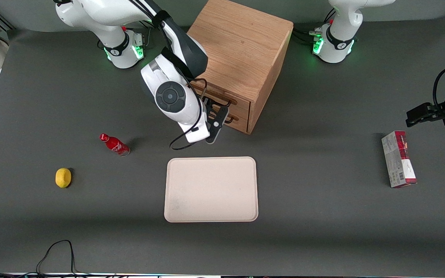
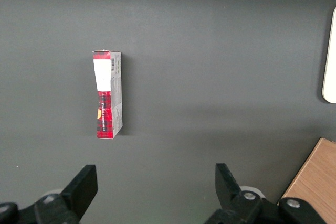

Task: Open upper drawer

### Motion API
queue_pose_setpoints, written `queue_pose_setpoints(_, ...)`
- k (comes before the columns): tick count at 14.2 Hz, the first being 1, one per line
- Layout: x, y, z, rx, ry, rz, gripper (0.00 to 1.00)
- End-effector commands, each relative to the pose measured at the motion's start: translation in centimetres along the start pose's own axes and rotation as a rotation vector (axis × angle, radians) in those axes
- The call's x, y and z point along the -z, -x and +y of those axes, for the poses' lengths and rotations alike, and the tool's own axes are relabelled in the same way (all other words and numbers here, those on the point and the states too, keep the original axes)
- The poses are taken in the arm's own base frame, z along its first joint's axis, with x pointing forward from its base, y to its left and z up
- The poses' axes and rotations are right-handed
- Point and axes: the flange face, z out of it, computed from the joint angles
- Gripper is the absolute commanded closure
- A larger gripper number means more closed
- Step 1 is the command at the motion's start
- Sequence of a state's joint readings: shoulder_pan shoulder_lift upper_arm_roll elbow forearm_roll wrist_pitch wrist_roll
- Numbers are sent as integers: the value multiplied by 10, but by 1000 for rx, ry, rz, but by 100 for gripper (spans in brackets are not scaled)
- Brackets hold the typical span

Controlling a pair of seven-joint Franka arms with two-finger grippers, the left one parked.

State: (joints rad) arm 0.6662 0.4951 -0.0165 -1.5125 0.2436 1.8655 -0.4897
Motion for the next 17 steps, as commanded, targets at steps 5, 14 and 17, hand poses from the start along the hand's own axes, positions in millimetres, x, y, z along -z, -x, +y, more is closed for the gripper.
queue_pose_setpoints(5,38,9,29,-22,24,66,0)
queue_pose_setpoints(14,127,57,-3,-16,-35,-11,0)
queue_pose_setpoints(17,121,62,-13,-15,-43,-25,0)
